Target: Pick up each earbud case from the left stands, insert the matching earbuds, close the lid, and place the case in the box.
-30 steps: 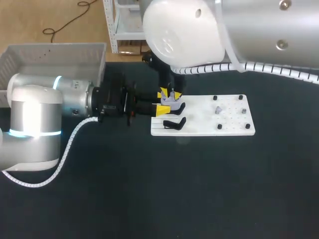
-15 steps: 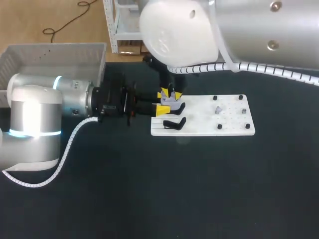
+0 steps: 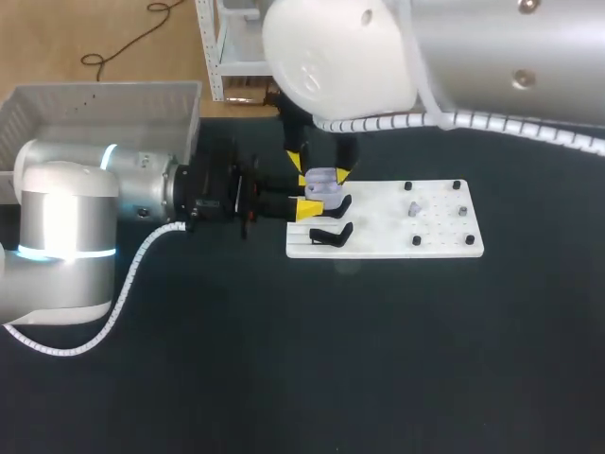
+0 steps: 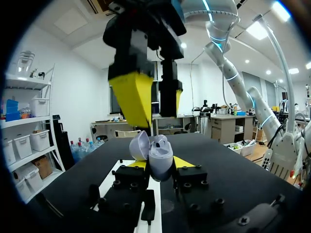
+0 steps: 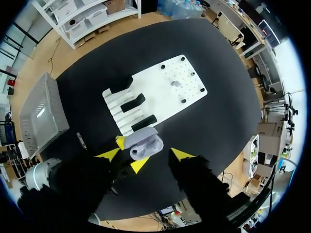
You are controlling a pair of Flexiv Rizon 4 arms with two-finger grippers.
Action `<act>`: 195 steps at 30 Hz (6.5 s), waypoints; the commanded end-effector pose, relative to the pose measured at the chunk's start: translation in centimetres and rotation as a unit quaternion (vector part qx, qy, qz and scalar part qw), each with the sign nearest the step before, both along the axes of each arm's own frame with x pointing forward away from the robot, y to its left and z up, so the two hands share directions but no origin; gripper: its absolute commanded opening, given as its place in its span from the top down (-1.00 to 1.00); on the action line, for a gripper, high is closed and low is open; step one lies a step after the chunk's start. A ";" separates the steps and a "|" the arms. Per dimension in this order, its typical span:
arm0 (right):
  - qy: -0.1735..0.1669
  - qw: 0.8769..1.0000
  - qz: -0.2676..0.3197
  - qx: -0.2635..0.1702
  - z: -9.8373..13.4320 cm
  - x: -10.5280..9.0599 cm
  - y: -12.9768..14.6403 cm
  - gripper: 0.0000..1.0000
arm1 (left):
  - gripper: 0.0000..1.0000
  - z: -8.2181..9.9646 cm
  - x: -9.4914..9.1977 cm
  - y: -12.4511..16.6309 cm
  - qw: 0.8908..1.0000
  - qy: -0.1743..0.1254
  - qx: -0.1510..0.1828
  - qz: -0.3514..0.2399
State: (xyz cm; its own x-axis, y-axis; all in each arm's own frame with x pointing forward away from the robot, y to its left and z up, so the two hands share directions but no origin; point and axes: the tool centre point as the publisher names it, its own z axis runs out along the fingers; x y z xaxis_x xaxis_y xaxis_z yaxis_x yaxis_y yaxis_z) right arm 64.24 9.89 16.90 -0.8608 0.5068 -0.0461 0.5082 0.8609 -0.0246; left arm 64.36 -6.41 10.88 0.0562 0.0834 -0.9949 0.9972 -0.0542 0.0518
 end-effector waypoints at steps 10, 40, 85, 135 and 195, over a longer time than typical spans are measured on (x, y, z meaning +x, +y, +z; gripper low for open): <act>-0.079 0.984 0.064 0.148 1.4 -2.8 -7.6 -0.98 | 1.00 0.0 -0.1 0.0 1.000 -0.001 0.000 0.001; -0.029 0.979 0.199 0.041 -8.8 2.8 -15.0 -0.39 | 1.00 0.0 -0.1 0.0 1.000 -0.001 0.000 0.001; -0.051 0.980 0.180 0.071 -15.3 7.0 -15.3 0.38 | 1.00 0.0 -0.1 0.0 1.000 -0.001 0.000 0.001; -0.029 0.981 0.165 0.096 -7.6 4.0 -15.4 1.00 | 1.00 0.0 -0.1 0.0 1.000 -0.001 0.000 0.001; 0.031 0.924 0.380 -0.004 0.2 -1.8 -0.4 1.00 | 1.00 0.0 -0.1 0.0 1.000 -0.001 0.000 0.001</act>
State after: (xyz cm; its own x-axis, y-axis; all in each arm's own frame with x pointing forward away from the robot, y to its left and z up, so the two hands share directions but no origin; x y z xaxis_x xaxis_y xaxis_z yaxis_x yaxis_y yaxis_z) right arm 62.17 9.40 17.10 -0.9692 -0.2463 0.0067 -0.2464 0.9683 -0.0400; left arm 64.36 -6.40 10.88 0.0563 0.0838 -0.9949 0.9972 -0.0542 0.0519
